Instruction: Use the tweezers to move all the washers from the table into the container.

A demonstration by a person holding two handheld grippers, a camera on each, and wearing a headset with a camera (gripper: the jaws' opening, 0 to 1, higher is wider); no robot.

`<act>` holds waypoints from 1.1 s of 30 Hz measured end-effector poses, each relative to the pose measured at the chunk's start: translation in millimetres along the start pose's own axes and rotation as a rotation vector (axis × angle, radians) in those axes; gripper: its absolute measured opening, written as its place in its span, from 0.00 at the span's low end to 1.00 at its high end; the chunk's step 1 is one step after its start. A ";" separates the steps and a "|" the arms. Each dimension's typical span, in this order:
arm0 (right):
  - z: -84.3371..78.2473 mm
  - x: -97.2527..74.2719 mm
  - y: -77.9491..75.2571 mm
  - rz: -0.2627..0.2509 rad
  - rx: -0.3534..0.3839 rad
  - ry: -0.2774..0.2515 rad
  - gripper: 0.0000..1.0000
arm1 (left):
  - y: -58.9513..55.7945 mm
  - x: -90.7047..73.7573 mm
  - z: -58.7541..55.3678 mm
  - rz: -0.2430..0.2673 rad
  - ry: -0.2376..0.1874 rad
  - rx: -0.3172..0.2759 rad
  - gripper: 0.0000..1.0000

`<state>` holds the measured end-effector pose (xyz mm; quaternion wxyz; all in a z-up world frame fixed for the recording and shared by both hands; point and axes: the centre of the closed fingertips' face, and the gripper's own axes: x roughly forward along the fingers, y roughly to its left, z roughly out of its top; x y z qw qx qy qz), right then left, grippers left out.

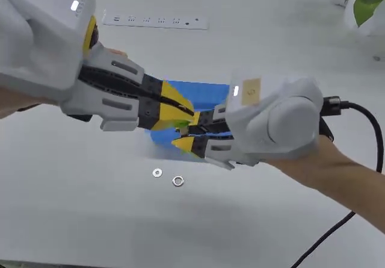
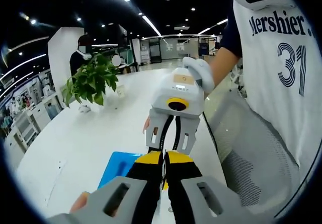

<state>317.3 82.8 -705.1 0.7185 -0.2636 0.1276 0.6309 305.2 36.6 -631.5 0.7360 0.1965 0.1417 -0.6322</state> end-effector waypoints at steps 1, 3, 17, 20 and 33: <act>0.8 0.0 -3.1 -0.005 0.000 -0.003 0.10 | 2.8 0.0 0.9 -0.001 -0.001 0.002 0.05; 1.5 0.5 -10.5 -0.016 -0.003 -0.001 0.10 | 8.9 0.8 2.4 -0.005 0.003 0.018 0.05; -26.9 19.3 -58.8 -0.054 0.018 0.040 0.10 | 57.7 20.2 -20.0 -0.015 0.016 0.027 0.05; -36.9 26.1 -61.7 -0.044 0.032 0.052 0.10 | 63.0 25.6 -29.9 -0.025 0.021 0.010 0.05; -74.5 52.6 -62.0 0.005 0.082 0.088 0.10 | 73.3 43.4 -67.1 -0.051 0.040 -0.052 0.06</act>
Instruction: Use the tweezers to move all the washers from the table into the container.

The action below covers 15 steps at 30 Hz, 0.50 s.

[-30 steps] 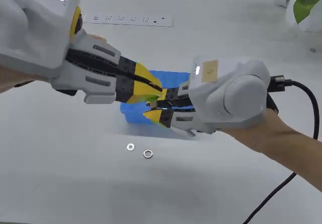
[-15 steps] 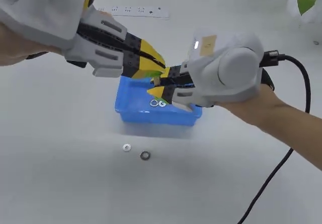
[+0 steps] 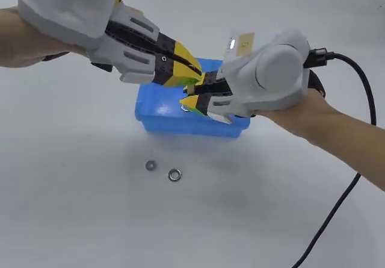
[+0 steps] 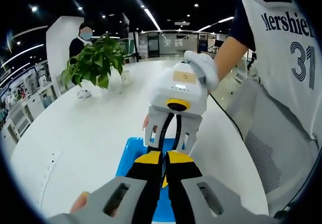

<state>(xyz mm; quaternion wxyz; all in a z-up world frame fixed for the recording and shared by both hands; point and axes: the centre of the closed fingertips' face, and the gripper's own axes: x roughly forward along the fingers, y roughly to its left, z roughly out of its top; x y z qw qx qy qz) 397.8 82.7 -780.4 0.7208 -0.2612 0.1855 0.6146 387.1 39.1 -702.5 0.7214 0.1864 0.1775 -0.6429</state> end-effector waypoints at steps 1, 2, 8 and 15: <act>-0.4 -0.1 0.6 0.002 0.002 0.000 0.10 | 0.3 0.5 -1.6 -0.002 -0.001 -0.008 0.06; -1.2 0.4 1.4 0.004 0.003 0.001 0.10 | 0.2 0.9 -2.3 -0.001 -0.001 -0.006 0.06; -3.8 0.5 2.5 0.005 0.010 0.008 0.10 | 0.0 3.7 -4.8 -0.003 -0.004 -0.011 0.06; -3.5 -2.4 1.2 -0.008 0.011 0.016 0.11 | 1.8 4.7 -4.4 0.008 -0.010 -0.027 0.06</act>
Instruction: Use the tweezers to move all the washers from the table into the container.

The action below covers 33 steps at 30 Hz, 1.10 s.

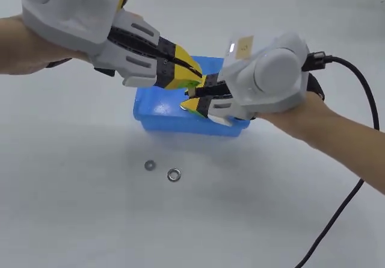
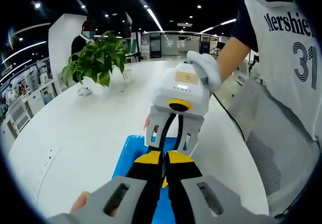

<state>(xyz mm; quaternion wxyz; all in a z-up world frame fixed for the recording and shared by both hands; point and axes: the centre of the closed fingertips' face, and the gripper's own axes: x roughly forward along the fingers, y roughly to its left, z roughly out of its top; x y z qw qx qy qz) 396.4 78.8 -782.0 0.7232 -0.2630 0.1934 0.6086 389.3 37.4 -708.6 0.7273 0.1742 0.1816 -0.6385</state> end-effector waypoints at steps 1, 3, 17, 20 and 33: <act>0.7 -1.0 -0.2 -0.002 0.000 -0.001 0.11 | -1.2 -0.7 1.5 0.000 0.000 0.002 0.06; 3.4 -4.0 0.0 -0.003 0.004 -0.008 0.11 | -3.3 -2.6 4.3 0.000 -0.001 0.008 0.06; 44.2 -39.3 15.2 -0.024 0.008 -0.098 0.12 | -26.8 -31.8 45.3 0.043 -0.040 0.079 0.05; 52.3 -45.4 24.8 -0.019 -0.010 -0.106 0.12 | -37.9 -38.0 51.5 0.046 -0.044 0.093 0.05; 64.6 -56.5 73.8 0.027 -0.077 -0.097 0.12 | -90.3 -51.0 58.4 0.038 -0.033 0.117 0.05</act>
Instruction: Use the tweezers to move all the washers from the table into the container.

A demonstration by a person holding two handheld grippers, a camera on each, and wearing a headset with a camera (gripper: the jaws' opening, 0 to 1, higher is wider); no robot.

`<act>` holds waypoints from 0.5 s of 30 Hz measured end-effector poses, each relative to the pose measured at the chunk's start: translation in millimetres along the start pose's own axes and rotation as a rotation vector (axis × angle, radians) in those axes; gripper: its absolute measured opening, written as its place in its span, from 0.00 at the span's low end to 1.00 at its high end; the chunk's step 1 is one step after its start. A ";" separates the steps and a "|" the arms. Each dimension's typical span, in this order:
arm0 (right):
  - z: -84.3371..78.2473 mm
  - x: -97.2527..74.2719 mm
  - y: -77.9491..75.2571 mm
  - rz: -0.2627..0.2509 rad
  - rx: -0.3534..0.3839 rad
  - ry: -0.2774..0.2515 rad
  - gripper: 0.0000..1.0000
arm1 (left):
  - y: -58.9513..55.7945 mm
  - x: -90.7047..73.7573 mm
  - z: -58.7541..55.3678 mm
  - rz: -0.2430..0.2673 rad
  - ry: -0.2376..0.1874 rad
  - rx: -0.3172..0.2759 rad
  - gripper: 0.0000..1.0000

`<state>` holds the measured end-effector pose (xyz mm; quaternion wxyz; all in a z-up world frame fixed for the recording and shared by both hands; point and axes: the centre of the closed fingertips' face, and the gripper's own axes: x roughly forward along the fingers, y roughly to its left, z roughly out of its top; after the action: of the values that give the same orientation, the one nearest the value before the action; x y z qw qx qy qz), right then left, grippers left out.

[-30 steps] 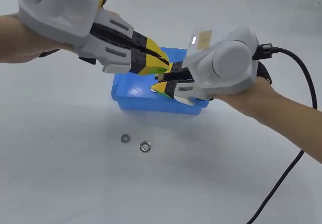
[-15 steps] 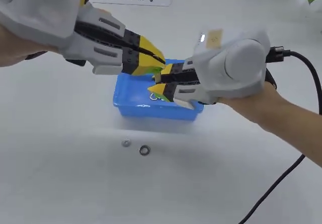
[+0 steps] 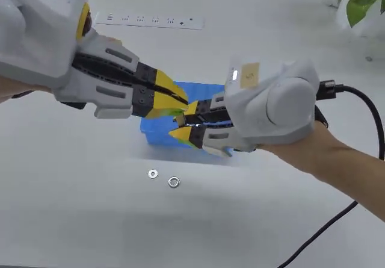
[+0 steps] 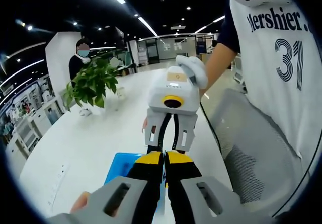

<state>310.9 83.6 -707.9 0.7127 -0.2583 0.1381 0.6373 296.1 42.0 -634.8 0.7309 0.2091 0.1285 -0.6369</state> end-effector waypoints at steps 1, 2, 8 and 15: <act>-0.3 0.2 4.1 0.003 0.000 0.001 0.12 | -4.3 -0.2 -0.3 -0.001 0.002 0.001 0.05; -0.5 0.5 6.9 0.007 0.001 0.001 0.12 | -7.0 -0.4 -0.6 -0.002 0.004 -0.001 0.05; -5.6 5.8 27.9 0.036 0.003 0.013 0.12 | -24.4 -1.9 -9.7 -0.005 0.000 -0.044 0.05; -12.1 13.0 45.0 0.064 0.004 0.025 0.12 | -37.2 -1.2 -20.6 -0.013 0.024 -0.066 0.05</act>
<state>270.4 90.3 -733.5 0.6909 -0.2601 0.1563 0.6561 260.9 49.0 -657.6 0.7316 0.1914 0.1594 -0.6346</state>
